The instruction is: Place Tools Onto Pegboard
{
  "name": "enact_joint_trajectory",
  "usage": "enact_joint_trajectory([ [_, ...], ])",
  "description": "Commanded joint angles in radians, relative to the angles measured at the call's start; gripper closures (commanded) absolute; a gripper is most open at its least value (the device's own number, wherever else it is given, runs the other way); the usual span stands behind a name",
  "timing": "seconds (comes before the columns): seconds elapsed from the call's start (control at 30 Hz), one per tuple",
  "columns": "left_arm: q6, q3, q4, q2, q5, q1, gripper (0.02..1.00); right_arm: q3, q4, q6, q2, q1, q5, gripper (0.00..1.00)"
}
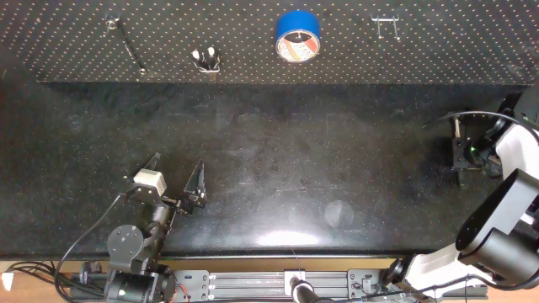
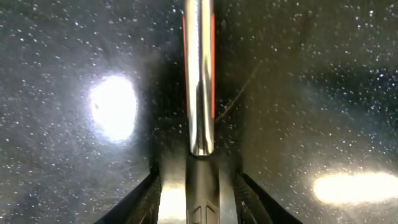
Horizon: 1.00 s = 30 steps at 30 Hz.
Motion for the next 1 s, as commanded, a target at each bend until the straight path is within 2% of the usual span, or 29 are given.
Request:
enact_joint_trajectory([
  [0.03,0.016,-0.002,-0.003,-0.008,0.014,-0.004,0.023,0.013,-0.013,0.008,0.025,-0.008,0.023,0.588],
  [0.13,0.016,-0.002,-0.003,-0.008,0.014,-0.004,0.023,0.013,-0.014,0.008,0.026,-0.008,-0.04,0.588],
  [0.37,0.016,-0.002,-0.003,-0.008,0.014,-0.004,0.023,0.013,-0.037,0.008,0.061,-0.007,-0.041,0.588],
  [0.4,0.016,-0.002,-0.003,-0.008,0.014,-0.004,0.023,0.013,-0.037,0.008,0.061,-0.007,-0.041,0.621],
  [0.43,0.016,-0.002,-0.003,-0.008,0.014,-0.004,0.023,0.013,-0.039,0.008,0.061,-0.007,-0.04,0.757],
  [0.47,0.016,-0.002,-0.003,-0.008,0.014,-0.004,0.023,0.013,-0.039,0.019,0.061,-0.007,-0.031,0.814],
  [0.53,0.016,-0.002,-0.003,-0.008,0.014,-0.004,0.02,0.013,-0.04,0.064,0.061,-0.007,0.029,0.923],
  [0.57,0.016,-0.002,-0.003,-0.008,0.014,-0.004,0.023,0.013,-0.044,0.068,0.061,-0.007,0.05,0.923],
  [0.73,0.016,-0.002,-0.003,-0.008,0.014,-0.004,0.023,0.013,-0.043,0.068,0.061,-0.006,0.049,0.925],
  [0.8,0.016,-0.002,-0.003,-0.008,0.014,-0.004,0.023,0.01,-0.043,0.068,0.031,0.005,0.012,0.928],
  [0.83,0.016,-0.002,-0.003,-0.008,0.014,-0.004,0.023,-0.023,-0.025,0.069,-0.041,0.021,-0.064,0.928],
  [0.9,0.016,-0.002,-0.003,-0.008,0.014,-0.004,0.023,-0.103,0.052,0.126,-0.162,0.033,-0.135,0.928],
  [0.93,0.016,-0.002,-0.003,-0.008,0.014,-0.004,0.023,-0.189,0.146,0.168,-0.267,0.04,-0.183,0.928],
  [1.0,0.016,-0.002,-0.003,-0.008,0.014,-0.004,0.023,-0.38,0.335,0.242,-0.504,0.062,-0.229,0.928],
])
